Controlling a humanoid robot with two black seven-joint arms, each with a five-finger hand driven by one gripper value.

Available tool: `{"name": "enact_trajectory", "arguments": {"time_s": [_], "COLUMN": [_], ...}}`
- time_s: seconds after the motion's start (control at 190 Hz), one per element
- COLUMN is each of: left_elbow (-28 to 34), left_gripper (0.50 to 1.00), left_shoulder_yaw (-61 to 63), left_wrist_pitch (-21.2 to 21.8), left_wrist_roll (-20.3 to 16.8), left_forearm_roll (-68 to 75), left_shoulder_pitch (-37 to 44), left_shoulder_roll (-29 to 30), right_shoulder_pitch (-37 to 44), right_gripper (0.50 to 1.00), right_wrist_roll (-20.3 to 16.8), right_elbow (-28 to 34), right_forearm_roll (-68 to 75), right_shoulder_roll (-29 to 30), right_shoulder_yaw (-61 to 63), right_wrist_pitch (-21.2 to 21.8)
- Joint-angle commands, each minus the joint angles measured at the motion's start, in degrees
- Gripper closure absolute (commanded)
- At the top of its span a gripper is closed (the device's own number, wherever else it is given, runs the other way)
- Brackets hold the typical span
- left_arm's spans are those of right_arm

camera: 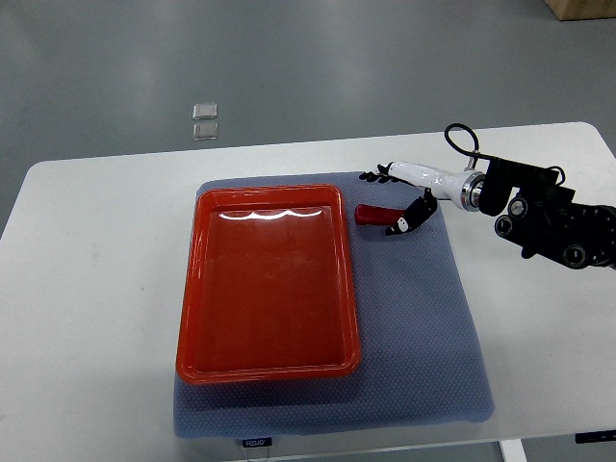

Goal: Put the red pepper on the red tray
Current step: 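Close the right hand's fingers around the red pepper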

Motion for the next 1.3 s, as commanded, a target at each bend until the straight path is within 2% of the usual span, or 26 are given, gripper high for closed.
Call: {"name": "enact_trajectory", "arguments": {"time_s": [0.0, 0.468, 0.674, 0.737, 0.832, 1.116, 1.132, 1.226, 1.295], "left_elbow": [0.01, 0.09, 0.01, 0.01, 0.01, 0.01, 0.01, 0.01, 0.01], "left_gripper": [0.500, 0.500, 0.500, 0.500, 0.500, 0.500, 0.500, 0.500, 0.500], "left_shoulder_yaw": [0.00, 0.09, 0.00, 0.00, 0.00, 0.09, 0.00, 0.00, 0.00], "left_wrist_pitch": [0.00, 0.00, 0.00, 0.00, 0.00, 0.00, 0.00, 0.00, 0.00], "left_wrist_roll": [0.02, 0.02, 0.02, 0.02, 0.02, 0.02, 0.02, 0.02, 0.02], "left_forearm_roll": [0.00, 0.00, 0.00, 0.00, 0.00, 0.00, 0.00, 0.00, 0.00], "left_shoulder_pitch": [-0.04, 0.05, -0.04, 0.05, 0.05, 0.05, 0.05, -0.04, 0.05], "left_shoulder_roll": [0.00, 0.00, 0.00, 0.00, 0.00, 0.00, 0.00, 0.00, 0.00], "right_shoulder_pitch": [-0.10, -0.98, -1.24, -1.24, -1.33, -1.16, -1.24, -1.24, -1.24], "right_gripper": [0.628, 0.711, 0.769, 0.771, 0.807, 0.822, 0.842, 0.865, 0.908], "right_wrist_roll": [-0.42, -0.77, -0.77, -0.77, -0.77, -0.77, -0.68, -0.68, -0.68], "right_elbow": [-1.14, -2.37, -2.98, -2.98, -2.98, -3.07, -3.07, -3.25, -3.25], "right_forearm_roll": [-0.02, -0.11, -0.11, -0.11, -0.46, -0.72, -0.81, -0.81, -0.81], "right_shoulder_roll": [0.67, 1.90, 1.90, 1.90, 1.90, 1.90, 1.90, 1.90, 1.90], "right_shoulder_yaw": [-1.73, -3.05, -3.13, -3.13, -3.13, -4.36, -4.54, -4.54, -4.54], "right_wrist_pitch": [-1.57, -4.47, -5.00, -5.00, -5.00, -5.00, -5.00, -5.00, -5.09]}}
